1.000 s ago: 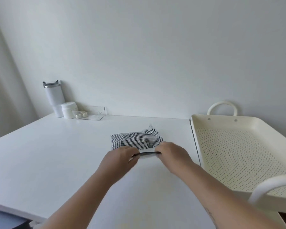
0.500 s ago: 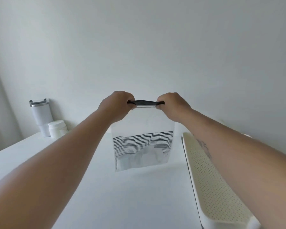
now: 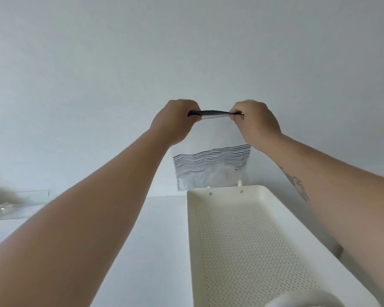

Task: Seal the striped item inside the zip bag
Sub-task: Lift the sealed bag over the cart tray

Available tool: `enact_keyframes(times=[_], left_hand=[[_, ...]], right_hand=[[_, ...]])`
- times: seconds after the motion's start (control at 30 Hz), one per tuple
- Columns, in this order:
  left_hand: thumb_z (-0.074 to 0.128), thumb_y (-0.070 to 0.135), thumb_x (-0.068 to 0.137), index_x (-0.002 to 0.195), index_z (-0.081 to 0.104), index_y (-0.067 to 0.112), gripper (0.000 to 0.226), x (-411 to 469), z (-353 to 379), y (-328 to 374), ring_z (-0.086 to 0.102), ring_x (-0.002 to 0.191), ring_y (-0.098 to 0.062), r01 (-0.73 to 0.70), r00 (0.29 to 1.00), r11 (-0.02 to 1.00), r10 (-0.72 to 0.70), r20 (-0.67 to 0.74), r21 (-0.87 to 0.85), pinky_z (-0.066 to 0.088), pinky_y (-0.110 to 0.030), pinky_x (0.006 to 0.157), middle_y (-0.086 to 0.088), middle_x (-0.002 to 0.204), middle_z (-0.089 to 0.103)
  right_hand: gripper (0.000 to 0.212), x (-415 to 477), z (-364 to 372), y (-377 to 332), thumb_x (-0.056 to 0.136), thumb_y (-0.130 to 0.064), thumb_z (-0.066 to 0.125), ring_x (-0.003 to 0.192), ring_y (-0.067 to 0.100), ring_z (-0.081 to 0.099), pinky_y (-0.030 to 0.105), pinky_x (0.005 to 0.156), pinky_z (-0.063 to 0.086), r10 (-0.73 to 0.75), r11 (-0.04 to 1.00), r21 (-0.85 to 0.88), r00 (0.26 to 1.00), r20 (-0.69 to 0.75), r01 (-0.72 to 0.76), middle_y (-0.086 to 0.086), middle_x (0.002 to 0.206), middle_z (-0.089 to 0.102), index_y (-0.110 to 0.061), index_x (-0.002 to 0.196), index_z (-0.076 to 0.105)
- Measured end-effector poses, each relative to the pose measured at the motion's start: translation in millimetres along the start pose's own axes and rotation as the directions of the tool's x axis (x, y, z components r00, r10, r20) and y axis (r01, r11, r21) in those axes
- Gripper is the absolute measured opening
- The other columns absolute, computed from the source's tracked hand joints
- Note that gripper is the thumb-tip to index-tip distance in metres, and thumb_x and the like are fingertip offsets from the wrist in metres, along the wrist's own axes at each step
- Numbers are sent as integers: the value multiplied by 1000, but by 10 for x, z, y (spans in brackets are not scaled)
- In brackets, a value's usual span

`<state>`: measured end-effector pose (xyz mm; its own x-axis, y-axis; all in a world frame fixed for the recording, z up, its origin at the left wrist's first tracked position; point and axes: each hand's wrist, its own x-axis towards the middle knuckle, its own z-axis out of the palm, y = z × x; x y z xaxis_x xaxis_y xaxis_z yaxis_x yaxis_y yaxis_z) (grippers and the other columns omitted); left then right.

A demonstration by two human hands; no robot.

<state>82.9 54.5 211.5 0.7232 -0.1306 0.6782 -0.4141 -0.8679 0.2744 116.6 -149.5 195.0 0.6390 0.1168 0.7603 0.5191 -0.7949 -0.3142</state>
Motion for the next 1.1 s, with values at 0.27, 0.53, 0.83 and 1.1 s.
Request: enact_keyframes(times=[0.27,0.53,0.83,1.1], left_hand=[[58,22,93,92,72,21,14,-995,1235,220,59,73,-14,112,959,973,-52,280,-201,47,-29,67,7,79,68],[57,26,92,90,67,20,11,-1849,1738,231,61,80,-17,112,842,978,2,539,-178,50,-33,73,9,82,66],[41,75,81,101,64,28,57,-2017,1911,228,56,92,-11,179,603,983,-147,784,46,44,-32,79,14,94,60],[41,44,98,146,29,14,57,-1866,2187,267,20,142,-34,63,681,980,-179,710,186,27,-48,113,-6,157,24]], right_hand=[[13,-1372,170,915,90,-16,58,78,19,59,32,66,45,180,977,50,923,339,-208,-7,82,61,-21,84,69],[8,-2162,216,1210,88,-21,62,65,9,52,23,56,38,200,970,-29,723,661,-242,-12,75,58,-22,84,67],[41,-2302,289,1223,74,-66,58,66,6,57,27,60,44,254,961,-183,403,879,-206,-12,72,63,-26,69,65],[41,-2273,638,1298,95,-32,48,131,24,43,42,107,37,167,986,-126,654,738,-111,6,140,49,-16,133,51]])
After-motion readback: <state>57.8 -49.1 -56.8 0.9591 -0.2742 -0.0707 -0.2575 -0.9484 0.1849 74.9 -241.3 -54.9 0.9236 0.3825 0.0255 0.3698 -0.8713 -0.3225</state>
